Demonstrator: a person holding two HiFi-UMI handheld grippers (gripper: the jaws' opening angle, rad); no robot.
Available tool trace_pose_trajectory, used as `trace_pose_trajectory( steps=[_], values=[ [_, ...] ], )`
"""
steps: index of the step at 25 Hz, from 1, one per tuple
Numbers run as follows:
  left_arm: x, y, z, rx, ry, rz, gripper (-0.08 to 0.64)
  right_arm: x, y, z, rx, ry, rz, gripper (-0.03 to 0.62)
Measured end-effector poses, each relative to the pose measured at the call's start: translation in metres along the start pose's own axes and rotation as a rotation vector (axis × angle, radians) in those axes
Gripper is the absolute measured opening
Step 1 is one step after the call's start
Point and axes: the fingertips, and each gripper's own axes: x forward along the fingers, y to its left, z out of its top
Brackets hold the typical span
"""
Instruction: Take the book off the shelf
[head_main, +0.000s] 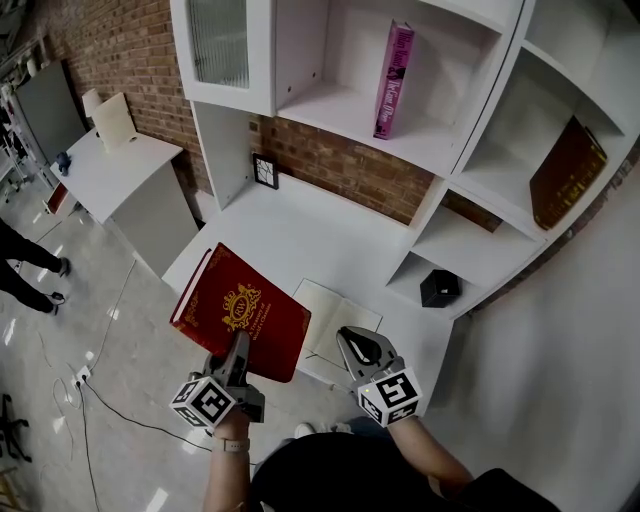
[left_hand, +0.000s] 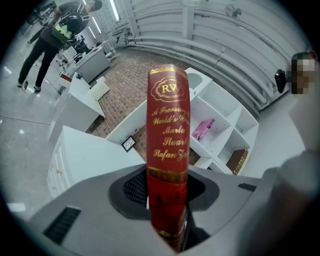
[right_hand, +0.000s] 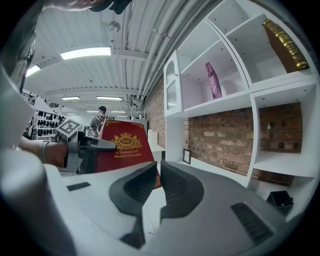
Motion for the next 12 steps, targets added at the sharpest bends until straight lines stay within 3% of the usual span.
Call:
trace_pose_trajectory(
  steps=[12],
  values=[
    [-0.0003, -0.0008, -0.0020, 0.003, 0.016, -0.015, 0.140, -0.0040, 0.0011, -0.0032, 0.004, 0.003, -0.023, 0.031]
  ],
)
